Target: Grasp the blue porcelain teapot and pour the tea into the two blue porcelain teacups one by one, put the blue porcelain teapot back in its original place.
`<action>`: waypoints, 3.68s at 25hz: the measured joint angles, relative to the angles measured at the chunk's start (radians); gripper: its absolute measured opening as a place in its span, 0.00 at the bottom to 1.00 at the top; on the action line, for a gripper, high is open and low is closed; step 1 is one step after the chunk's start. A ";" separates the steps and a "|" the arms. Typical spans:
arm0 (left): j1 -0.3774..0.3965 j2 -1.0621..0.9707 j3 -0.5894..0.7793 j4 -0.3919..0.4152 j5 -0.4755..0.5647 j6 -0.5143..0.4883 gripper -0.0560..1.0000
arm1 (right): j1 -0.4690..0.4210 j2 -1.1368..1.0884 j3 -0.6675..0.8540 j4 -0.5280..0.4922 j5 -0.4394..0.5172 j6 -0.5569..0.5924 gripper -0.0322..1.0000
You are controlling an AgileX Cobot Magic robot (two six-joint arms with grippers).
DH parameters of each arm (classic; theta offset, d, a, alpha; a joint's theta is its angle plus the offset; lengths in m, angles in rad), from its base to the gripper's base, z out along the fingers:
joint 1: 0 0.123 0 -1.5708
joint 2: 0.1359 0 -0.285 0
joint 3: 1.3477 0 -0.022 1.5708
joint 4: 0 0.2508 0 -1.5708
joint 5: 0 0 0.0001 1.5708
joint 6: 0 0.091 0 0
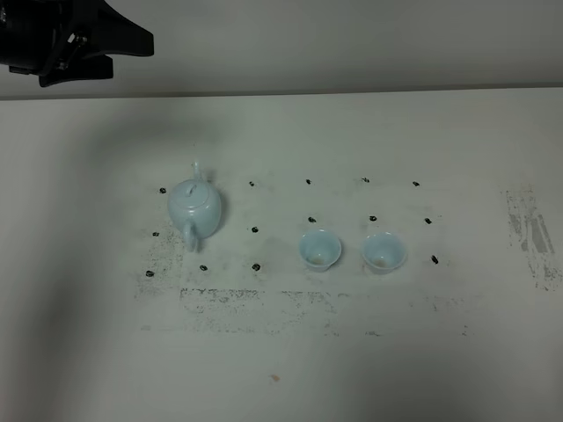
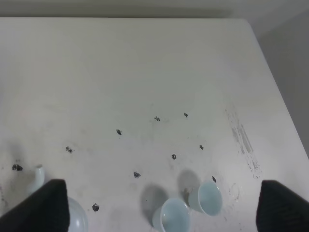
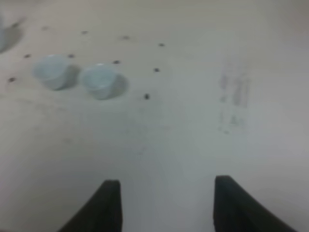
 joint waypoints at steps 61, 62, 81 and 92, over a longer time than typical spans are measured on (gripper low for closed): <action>-0.765 0.293 0.000 1.160 -0.004 -0.502 0.76 | -0.144 0.000 0.000 0.008 0.000 0.001 0.43; -0.764 0.297 0.000 1.162 -0.003 -0.502 0.76 | -0.144 0.000 0.000 0.008 0.000 0.001 0.43; -0.747 0.313 0.000 1.243 0.076 -0.613 0.76 | -0.144 0.000 0.000 0.008 0.000 0.001 0.43; -0.747 0.313 0.000 1.263 0.084 -0.648 0.76 | -0.144 0.000 0.000 0.008 0.000 0.001 0.43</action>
